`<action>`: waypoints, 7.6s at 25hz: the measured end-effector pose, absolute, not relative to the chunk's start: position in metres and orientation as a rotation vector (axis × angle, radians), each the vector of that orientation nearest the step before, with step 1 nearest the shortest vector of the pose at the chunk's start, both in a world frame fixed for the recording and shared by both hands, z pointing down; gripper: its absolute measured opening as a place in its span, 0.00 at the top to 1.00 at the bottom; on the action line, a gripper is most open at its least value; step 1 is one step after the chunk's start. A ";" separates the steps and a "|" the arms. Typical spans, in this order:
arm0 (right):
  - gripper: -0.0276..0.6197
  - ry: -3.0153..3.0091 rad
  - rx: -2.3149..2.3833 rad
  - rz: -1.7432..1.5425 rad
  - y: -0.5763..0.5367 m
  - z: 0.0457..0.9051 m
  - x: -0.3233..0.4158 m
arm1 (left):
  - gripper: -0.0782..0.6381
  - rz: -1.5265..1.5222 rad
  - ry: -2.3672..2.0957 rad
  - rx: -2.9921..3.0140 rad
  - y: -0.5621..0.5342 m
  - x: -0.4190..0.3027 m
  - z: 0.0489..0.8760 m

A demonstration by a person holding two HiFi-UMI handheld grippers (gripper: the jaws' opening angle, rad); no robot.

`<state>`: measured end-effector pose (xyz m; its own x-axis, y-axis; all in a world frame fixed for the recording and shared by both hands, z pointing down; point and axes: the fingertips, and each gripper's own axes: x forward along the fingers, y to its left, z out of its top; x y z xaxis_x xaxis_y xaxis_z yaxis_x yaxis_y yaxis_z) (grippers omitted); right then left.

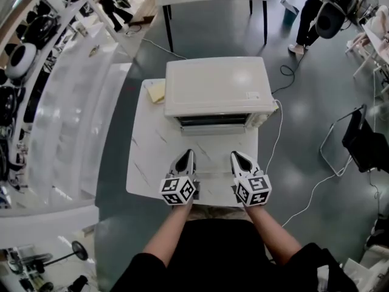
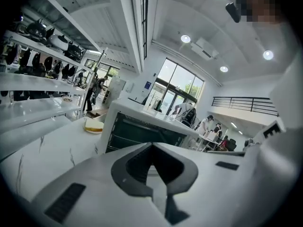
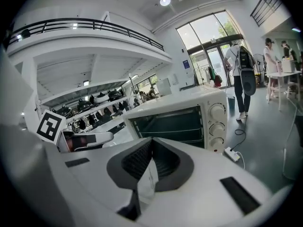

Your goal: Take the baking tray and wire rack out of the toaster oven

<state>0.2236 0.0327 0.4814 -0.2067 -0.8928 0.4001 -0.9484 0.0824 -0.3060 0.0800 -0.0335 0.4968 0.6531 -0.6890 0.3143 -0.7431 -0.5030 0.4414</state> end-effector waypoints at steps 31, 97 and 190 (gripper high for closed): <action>0.67 -2.249 2.513 1.556 -0.115 0.580 0.263 | 0.63 -0.503 -0.882 1.739 -0.179 0.128 0.598; 0.81 -1.952 2.640 2.215 -0.024 0.623 0.273 | 0.77 -0.753 -0.853 1.324 -0.081 0.082 0.622; 0.54 -1.350 1.580 2.510 0.028 0.697 -0.086 | 0.45 0.143 -1.153 1.119 0.025 -0.292 0.728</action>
<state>-0.0857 0.0276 0.6967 -0.5244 -0.4905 0.6960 -0.3105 -0.6509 -0.6927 -0.2915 0.0248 0.7284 0.4594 -0.4286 0.7780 -0.6052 0.4901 0.6273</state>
